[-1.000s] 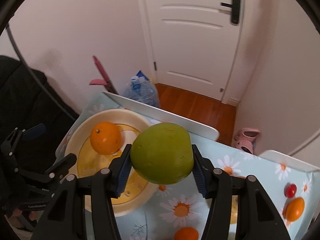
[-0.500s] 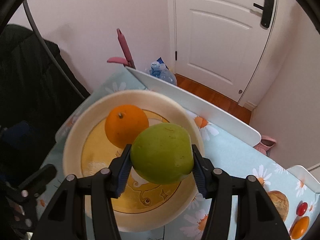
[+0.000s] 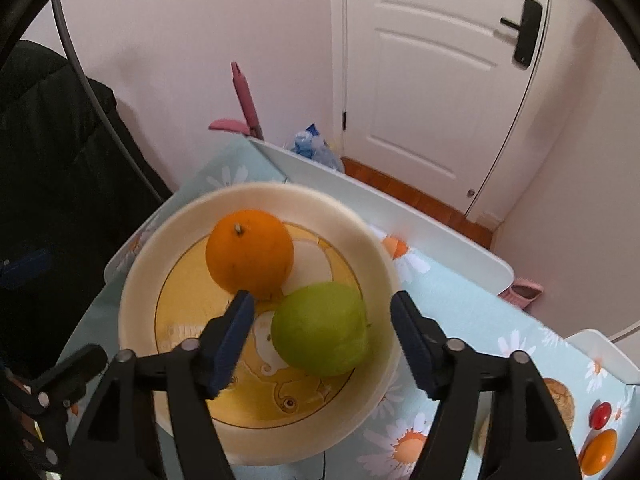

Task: Organize fruits
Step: 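Carry the orange into the cream bowl with the left tool while the right tool places the green apple, then withdraw both tools from the bowl toward the remaining fruit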

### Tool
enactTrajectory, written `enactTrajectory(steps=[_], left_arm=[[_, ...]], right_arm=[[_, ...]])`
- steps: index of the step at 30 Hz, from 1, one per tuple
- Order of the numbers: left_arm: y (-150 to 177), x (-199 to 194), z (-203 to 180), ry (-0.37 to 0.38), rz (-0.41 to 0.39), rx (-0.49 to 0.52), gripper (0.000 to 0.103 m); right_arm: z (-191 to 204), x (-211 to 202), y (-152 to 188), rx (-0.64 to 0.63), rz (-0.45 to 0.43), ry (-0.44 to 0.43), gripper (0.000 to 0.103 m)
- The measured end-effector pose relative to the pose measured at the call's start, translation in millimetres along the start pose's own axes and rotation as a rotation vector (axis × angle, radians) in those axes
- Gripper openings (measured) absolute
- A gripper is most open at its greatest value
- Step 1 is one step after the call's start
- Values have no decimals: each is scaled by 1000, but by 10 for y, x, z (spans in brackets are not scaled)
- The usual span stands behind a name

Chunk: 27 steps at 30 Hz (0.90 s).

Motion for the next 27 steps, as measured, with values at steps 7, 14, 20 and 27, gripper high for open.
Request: enactTrajectory(steps=[7,14,20,27], left_arm=[[-11,-149,2,13,-20,13,103],[-83,-369,-36,43,-58,50,103],[-176,-537,-233,106,-93,113,103],[-242,-644,-658,173,-98,197,103]], right_arm=[[17,-175,9,-7,6,51,68],[10,-524,102,21,12,69,96],[-121,-894,371,55,25,120,102],[-558,-1414,746,200,-10,152,102]])
Point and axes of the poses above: each gripper's, at about its wrist camera, not at the fingertips, and x roughly the way its jaws point, z to its left, y to its underside, the point moved 6 cm from there along x, roughly the way its jaws point, and after that the axes turned 4 degrees about y, right-handed, at the moved point
